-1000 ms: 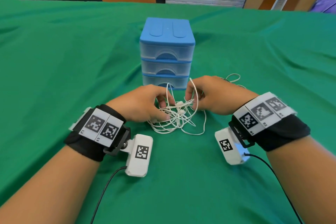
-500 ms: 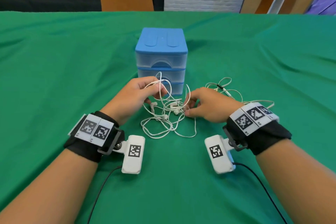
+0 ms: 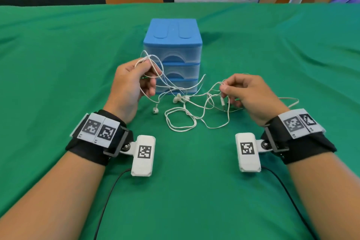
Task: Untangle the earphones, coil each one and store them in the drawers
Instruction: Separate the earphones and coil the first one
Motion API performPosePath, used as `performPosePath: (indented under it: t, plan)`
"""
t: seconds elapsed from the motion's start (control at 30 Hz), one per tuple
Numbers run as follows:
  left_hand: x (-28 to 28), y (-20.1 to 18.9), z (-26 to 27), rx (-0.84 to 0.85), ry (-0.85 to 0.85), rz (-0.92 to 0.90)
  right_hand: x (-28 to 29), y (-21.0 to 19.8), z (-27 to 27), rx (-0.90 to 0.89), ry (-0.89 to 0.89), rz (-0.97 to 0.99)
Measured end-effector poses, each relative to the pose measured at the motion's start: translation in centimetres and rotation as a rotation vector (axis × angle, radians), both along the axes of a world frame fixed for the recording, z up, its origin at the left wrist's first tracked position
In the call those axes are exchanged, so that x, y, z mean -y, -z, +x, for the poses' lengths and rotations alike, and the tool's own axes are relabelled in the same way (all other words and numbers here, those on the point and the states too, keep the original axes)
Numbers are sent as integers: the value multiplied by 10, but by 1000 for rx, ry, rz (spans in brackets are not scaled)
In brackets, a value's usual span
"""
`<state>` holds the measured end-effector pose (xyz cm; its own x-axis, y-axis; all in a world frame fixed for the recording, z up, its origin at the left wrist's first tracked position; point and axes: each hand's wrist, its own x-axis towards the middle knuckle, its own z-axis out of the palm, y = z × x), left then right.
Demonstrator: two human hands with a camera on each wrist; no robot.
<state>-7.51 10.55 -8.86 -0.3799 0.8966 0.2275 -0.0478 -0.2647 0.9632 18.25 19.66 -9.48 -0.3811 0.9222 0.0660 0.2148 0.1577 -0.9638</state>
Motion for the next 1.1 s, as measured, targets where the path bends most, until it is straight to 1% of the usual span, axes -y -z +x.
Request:
performPosePath:
  t: [0.13,0.2,0.3,0.4,0.5,0.63,0.73,0.8,0.93,1.0,1.1]
  plan:
    - [4,-3,0,-4,24,110,3,-3,1,-109,-18,15]
    - [5,-4,-1,46,14,177,4,-7,1,-211,-41,-9]
    - [5,-5,-3,153,-55,269,8,-12,4,-369,-63,-51]
    - [3,-5,-5,208,-119,278,9,-12,10,-511,-81,-86]
    - [3,-4,-6,195,-76,232,7,-10,14,-604,-108,-127]
    - [6,-4,-2,182,99,126,7,-8,15,-603,-164,-149]
    - [7,-4,-5,181,190,107,7,-8,17,-584,-191,-176]
    - [8,-4,-6,215,195,131,8,-8,19,-604,-209,-206]
    - [7,-8,-8,279,87,249,9,-7,20,-646,-280,-239]
    - [7,-9,-9,288,75,249,10,-7,19,-592,-330,-233]
    - [8,-9,-7,268,128,224,12,-7,14,-442,-413,-219]
